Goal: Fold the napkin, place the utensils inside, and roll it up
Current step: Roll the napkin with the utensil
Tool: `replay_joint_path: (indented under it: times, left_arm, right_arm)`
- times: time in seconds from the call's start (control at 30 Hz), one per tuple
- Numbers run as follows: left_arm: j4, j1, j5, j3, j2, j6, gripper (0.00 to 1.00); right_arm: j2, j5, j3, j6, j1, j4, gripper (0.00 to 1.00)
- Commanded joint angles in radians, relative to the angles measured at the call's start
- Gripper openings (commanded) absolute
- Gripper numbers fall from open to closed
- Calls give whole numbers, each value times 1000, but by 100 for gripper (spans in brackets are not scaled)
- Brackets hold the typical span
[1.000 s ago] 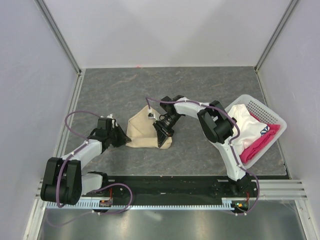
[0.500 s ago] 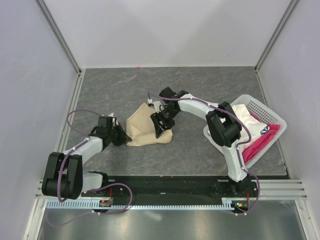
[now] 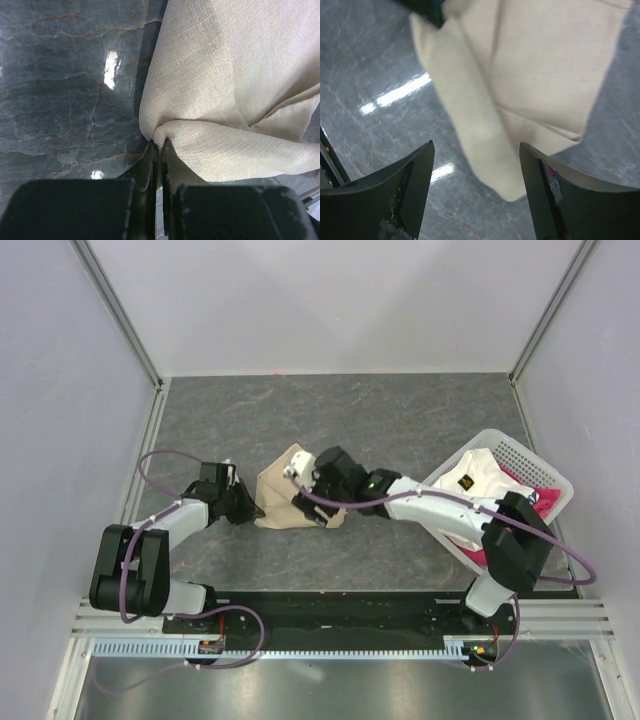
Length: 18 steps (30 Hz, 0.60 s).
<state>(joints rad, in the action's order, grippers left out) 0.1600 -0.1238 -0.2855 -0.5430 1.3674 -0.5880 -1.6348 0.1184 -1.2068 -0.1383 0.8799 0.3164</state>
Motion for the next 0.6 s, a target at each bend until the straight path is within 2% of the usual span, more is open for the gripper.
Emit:
replay_joint_path:
  times: [0.0, 0.13, 0.57]
  left_arm:
    - [53, 4, 45, -52, 61, 54, 2]
    - [53, 4, 39, -71, 93, 59, 2]
    - [53, 4, 25, -87, 110, 70, 2]
  right_arm:
    - [-8, -209, 76, -79, 96, -72, 77]
    - [-59, -269, 78, -115, 154, -77, 77]
    - [-217, -293, 4, -188, 162, -66, 74]
